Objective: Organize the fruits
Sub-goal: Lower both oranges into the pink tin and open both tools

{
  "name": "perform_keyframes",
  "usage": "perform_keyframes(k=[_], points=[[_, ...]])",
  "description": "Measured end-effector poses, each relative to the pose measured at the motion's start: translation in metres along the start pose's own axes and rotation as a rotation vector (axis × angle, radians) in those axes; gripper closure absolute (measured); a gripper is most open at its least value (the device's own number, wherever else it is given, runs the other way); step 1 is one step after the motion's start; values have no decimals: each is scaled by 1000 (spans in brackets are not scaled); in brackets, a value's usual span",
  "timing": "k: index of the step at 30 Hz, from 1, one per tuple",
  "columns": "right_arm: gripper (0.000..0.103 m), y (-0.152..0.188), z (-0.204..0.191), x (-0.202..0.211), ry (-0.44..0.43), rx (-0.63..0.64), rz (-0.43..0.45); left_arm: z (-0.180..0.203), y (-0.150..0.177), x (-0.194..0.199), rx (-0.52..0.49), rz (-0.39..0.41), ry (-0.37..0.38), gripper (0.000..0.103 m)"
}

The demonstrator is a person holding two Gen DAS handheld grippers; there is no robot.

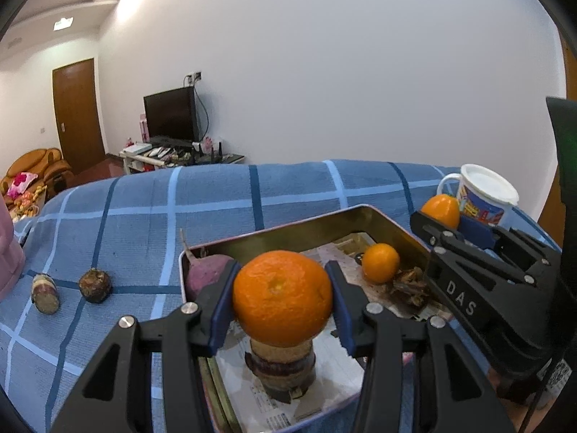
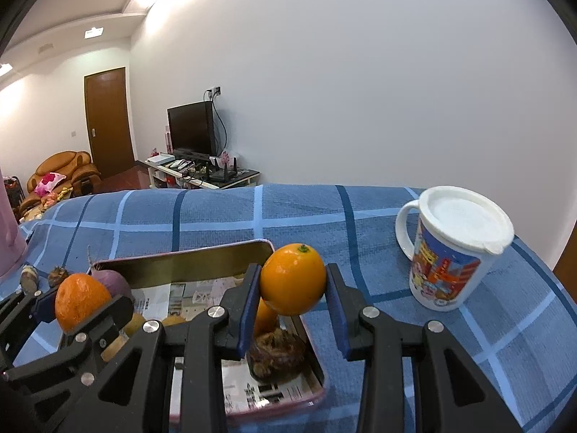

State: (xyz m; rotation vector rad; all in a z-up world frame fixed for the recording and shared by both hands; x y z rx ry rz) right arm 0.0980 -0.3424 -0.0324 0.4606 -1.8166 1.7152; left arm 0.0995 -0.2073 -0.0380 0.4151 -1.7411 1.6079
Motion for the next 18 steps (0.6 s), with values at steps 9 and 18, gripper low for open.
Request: perform_keyframes(k=[9, 18], points=[[65, -12, -10, -17, -15, 8, -20, -1, -3, -17, 25, -50, -7, 53], [65, -15, -26, -46, -126, 36, -125, -1, -3, -27, 21, -83, -11, 53]])
Point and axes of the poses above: each gripper's, at about its wrist camera, not at the fingertips, and x roughly against the way its jaws point, z to its right, y to its underside, the point moved 7 cm from there along -x, roughly the way its jaws point, and after that the axes turned 10 degrees about -z, right-handed, at the moved point
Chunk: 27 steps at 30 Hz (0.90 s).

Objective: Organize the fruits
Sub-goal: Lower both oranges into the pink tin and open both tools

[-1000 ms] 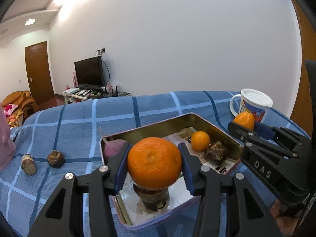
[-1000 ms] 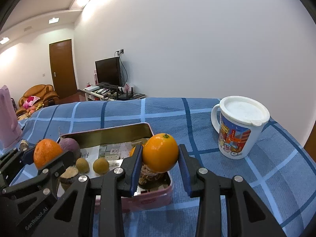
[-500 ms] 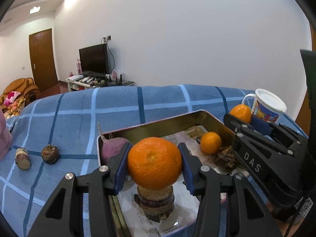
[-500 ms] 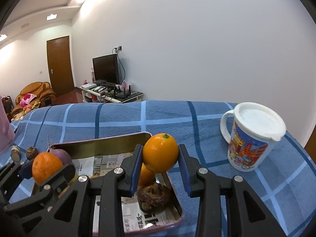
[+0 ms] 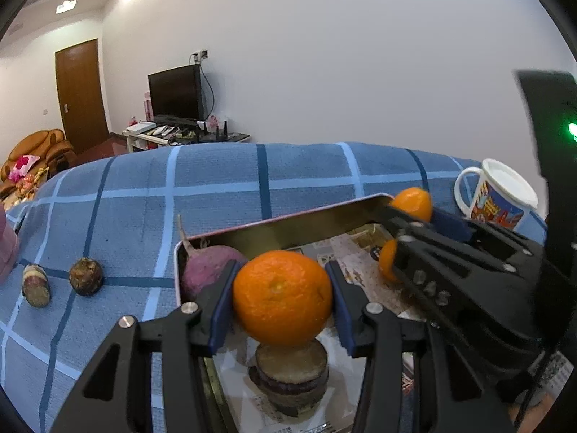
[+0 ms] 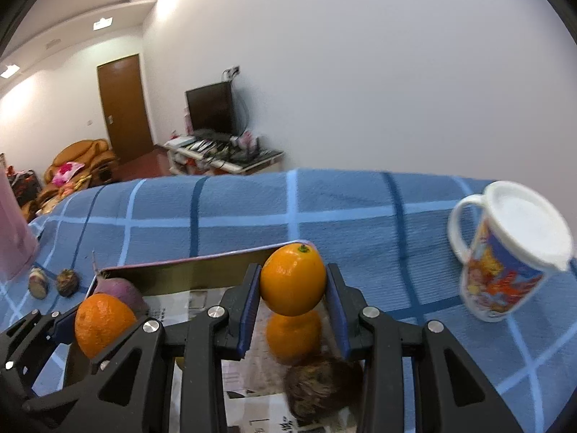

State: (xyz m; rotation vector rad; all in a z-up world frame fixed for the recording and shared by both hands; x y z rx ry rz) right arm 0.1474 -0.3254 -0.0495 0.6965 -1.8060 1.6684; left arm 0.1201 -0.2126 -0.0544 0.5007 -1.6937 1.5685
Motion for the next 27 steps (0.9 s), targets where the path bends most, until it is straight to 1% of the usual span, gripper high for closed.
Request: perform_keyframes(k=[5, 7, 13, 15, 17, 18, 19, 20, 22, 24, 26, 27], points=[[65, 1, -17, -8, -46, 50, -28, 3, 1, -2, -17, -19, 0, 53], [65, 2, -21, -11, -51, 61, -42, 5, 1, -5, -27, -32, 3, 53], [65, 3, -20, -22, -81, 33, -81, 8, 0, -10, -27, -49, 13, 53], [65, 4, -20, -21, -87, 32, -78, 8, 0, -10, -29, -50, 10, 53], [62, 4, -22, -21, -80, 36, -77, 8, 1, -10, -30, -52, 11, 51], [55, 4, -21, -20, -77, 35, -75, 9, 1, -9, -32, -50, 12, 47], [45, 5, -21, -19, -79, 29, -72, 11, 0, -8, -36, -45, 20, 41], [41, 5, -17, -17, -76, 19, -69, 11, 0, -6, -38, -35, 7, 39], [40, 6, -13, -14, -116, -10, -55, 10, 0, -1, -44, -7, -32, 29], [40, 7, -8, -9, -147, -38, -49, 9, -1, 3, -51, 13, -50, 22], [40, 8, -6, -3, -154, -58, -27, 6, -2, 9, -47, 40, -48, 14], [40, 8, -3, 2, -139, -64, -6, 5, -2, 13, -44, 60, -42, 6]])
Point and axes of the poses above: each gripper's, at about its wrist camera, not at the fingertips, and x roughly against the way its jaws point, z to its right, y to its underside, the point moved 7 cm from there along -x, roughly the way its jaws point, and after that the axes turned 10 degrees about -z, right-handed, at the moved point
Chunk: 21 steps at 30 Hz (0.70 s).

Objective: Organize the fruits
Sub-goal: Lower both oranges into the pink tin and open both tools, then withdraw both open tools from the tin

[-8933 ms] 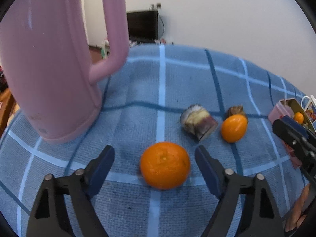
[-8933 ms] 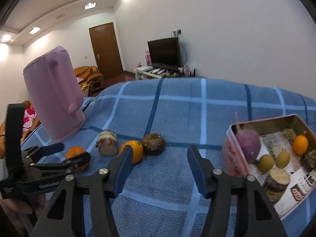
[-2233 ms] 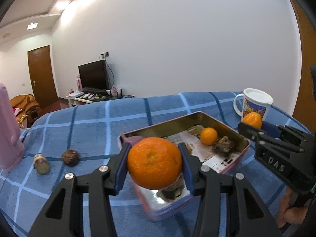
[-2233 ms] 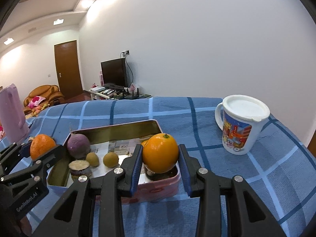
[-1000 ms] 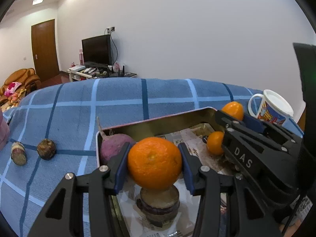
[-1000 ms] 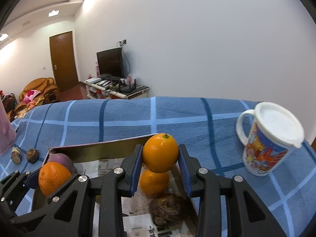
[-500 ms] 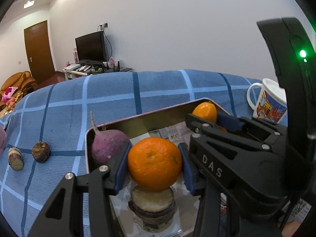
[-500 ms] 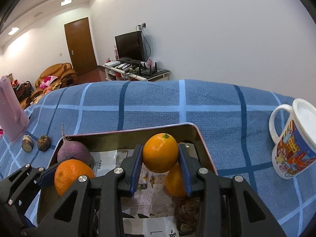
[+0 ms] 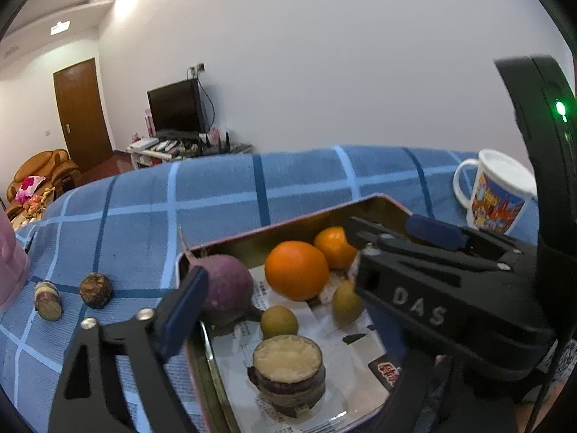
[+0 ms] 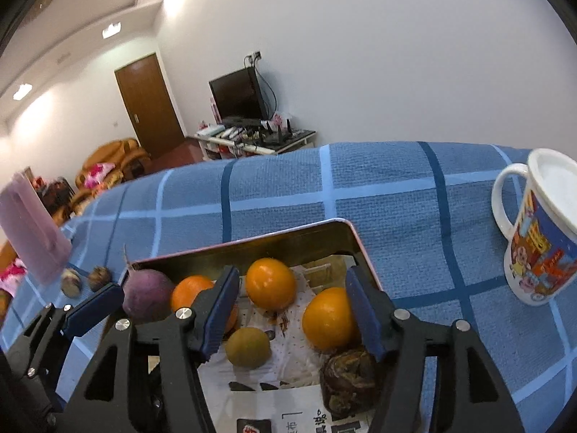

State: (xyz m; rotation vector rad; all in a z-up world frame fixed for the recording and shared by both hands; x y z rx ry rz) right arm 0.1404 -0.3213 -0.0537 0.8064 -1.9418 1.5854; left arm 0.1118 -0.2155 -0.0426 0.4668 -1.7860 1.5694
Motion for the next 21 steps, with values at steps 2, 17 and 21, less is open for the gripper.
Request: perform_keyframes(k=[2, 17, 21], points=[[36, -2, 5, 16, 37, -15, 74, -3, -3, 12, 3, 49, 6, 0], [25, 13, 42, 78, 196, -188, 315, -31, 1, 54, -9, 243, -110, 0], [25, 19, 42, 91, 207, -190, 338, -34, 7, 60, -22, 265, -123, 0]])
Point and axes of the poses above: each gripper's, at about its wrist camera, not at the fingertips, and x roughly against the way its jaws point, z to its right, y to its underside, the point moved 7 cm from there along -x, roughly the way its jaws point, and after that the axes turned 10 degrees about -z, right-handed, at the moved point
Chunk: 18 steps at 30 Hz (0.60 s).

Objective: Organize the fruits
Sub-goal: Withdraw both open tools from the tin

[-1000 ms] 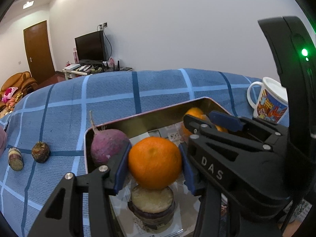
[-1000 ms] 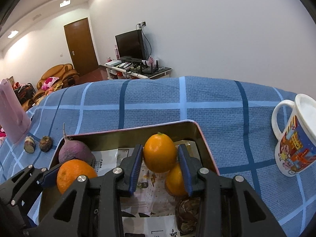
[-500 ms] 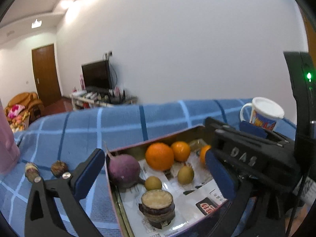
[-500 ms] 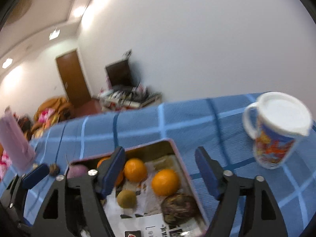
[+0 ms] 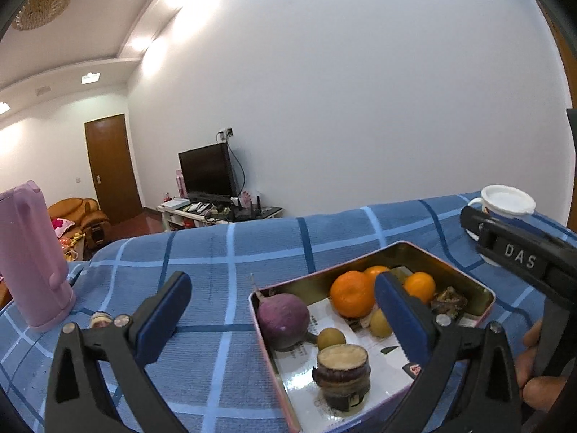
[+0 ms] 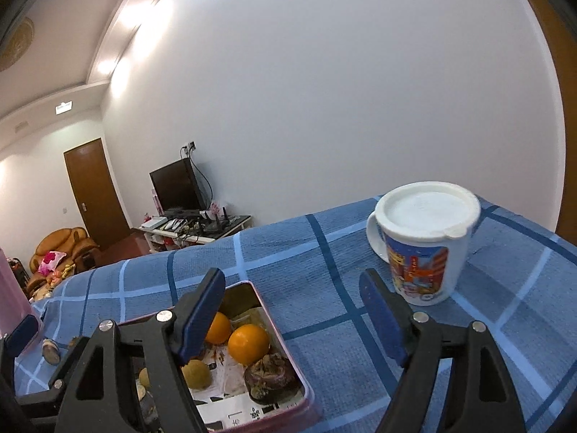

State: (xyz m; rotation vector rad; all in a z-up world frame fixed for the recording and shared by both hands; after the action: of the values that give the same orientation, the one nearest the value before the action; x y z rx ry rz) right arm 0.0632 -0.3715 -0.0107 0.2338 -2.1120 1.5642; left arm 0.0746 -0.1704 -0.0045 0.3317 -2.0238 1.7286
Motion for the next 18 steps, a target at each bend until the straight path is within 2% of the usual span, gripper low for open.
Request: perform_keyframes(k=[18], points=[[25, 20, -7, 43, 65, 58, 28, -27, 20, 19, 64, -32, 43, 0]])
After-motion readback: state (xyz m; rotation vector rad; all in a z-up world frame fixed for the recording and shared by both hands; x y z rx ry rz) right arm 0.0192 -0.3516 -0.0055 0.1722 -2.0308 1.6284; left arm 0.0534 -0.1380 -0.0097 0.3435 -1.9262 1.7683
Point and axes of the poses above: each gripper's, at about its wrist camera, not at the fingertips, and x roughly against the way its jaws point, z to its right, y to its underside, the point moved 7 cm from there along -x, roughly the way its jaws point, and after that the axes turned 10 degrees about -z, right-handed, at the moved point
